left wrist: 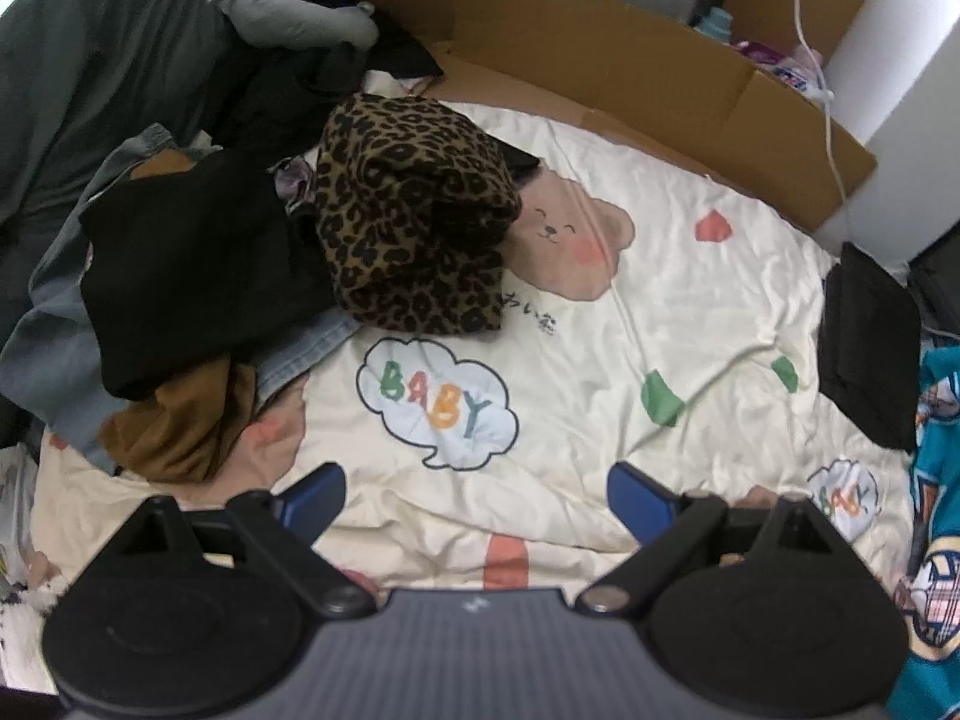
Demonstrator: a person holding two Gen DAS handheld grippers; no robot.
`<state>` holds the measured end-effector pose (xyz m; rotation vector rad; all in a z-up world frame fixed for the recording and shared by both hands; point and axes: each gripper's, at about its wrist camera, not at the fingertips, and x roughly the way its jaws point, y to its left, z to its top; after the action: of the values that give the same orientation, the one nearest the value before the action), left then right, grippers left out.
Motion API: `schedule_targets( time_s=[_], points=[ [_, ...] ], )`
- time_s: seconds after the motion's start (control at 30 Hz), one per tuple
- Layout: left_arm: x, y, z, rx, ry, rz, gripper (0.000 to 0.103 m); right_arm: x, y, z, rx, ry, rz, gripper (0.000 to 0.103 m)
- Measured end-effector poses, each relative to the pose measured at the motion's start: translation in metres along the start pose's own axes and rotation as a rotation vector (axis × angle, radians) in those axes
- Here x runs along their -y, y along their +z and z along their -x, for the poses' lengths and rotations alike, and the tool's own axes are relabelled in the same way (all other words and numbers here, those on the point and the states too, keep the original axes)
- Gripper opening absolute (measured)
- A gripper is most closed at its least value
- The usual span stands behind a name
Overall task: Fold clothes
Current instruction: 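Move both grippers toward the leopard-print garment on the bed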
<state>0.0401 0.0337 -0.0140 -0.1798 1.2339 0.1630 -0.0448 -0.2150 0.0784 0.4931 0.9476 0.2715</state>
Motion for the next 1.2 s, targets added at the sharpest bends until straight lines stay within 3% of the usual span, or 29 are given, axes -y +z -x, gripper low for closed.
schedule_targets(
  time_s=[0.23,0.47,0.63,0.73,0.87,1.0,1.2],
  points=[
    [0.004,0.007,0.000,0.009,0.007,0.006,0.095,0.002,-0.001,-0.001,0.027,-0.061,-0.016,0.103],
    [0.005,0.010,0.005,0.036,0.003,0.012,0.095,-0.032,-0.010,-0.003,0.083,-0.129,0.183,0.103],
    [0.000,0.012,0.007,0.049,0.005,0.016,0.095,-0.037,-0.003,-0.001,0.108,-0.178,0.197,0.103],
    [-0.004,0.016,0.007,0.053,0.006,0.025,0.095,-0.043,-0.004,0.003,0.112,-0.127,0.201,0.103],
    [-0.010,0.029,0.007,0.088,0.028,0.034,0.095,-0.040,0.002,0.006,0.185,-0.152,0.234,0.103],
    [-0.015,0.044,0.005,0.142,0.062,0.010,0.095,-0.027,0.010,0.000,0.175,-0.090,0.186,0.103],
    [-0.025,0.054,0.002,0.154,0.058,0.013,0.093,-0.025,0.010,-0.016,0.174,-0.087,0.262,0.103]
  ],
)
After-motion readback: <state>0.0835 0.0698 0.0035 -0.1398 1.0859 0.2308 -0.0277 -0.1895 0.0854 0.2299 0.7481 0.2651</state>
